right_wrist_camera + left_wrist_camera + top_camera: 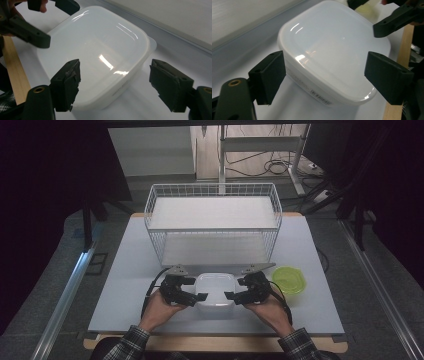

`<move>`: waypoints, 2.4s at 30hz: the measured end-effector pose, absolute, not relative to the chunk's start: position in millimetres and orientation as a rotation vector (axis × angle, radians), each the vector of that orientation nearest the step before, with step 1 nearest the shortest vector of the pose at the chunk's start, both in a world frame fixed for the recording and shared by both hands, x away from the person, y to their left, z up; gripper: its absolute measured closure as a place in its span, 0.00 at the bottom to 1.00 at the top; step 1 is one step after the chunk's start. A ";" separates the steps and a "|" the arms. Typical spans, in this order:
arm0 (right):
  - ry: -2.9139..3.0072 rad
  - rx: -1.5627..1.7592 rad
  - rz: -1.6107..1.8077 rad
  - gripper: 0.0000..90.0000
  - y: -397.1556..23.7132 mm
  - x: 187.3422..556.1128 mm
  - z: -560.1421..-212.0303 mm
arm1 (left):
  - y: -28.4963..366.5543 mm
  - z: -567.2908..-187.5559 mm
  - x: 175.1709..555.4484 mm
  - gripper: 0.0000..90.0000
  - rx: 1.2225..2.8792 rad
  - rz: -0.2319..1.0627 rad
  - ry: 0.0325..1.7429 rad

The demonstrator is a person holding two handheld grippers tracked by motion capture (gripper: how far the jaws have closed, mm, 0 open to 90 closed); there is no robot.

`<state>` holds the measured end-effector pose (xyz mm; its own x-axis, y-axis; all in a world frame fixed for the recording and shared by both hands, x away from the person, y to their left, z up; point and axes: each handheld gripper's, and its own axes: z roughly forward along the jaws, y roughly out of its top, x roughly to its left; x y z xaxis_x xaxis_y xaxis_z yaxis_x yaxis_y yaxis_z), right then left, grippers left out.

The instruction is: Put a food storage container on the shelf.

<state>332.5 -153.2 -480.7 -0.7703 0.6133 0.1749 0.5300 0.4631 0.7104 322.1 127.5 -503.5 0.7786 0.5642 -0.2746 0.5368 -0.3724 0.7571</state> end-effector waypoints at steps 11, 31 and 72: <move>2.668 1.157 1.265 0.31 -153.0 340.9 -488.3 | 128.8 -508.1 321.3 0.21 2.029 -0.059 0.861; 2.551 1.359 1.260 0.81 -163.6 312.0 -470.6 | 135.9 -484.7 283.0 0.75 1.957 0.086 1.056; 2.297 1.114 1.407 0.87 -159.4 328.7 -381.5 | 144.6 -385.4 310.8 0.87 1.853 0.321 0.945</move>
<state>328.7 -159.4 -381.5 -0.6861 0.7029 0.1875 0.4864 0.2516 0.8367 310.8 144.6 -385.4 0.6606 0.7279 -0.1838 0.4654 -0.2050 0.8610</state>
